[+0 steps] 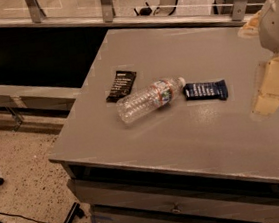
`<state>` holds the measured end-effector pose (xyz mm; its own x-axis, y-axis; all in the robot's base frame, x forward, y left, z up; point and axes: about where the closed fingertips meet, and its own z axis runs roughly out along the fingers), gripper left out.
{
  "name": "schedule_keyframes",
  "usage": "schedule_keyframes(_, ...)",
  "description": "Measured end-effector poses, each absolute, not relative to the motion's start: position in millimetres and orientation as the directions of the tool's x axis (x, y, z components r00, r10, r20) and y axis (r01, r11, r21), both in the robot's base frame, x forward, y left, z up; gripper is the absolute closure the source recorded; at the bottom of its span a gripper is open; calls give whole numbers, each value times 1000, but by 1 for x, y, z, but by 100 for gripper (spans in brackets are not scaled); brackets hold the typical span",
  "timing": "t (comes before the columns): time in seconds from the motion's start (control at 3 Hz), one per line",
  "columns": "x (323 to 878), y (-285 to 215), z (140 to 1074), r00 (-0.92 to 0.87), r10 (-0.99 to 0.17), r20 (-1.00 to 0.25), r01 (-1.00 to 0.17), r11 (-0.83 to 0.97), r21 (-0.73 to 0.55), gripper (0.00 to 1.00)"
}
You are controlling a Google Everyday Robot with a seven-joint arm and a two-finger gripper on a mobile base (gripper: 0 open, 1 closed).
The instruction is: Pick water bottle
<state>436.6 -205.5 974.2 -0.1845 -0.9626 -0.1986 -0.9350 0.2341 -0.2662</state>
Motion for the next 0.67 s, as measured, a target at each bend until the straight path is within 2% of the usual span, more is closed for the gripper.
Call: schedule_keyframes(0.67,446,-195,972,-160,-965,-207,-940,213,-267,0)
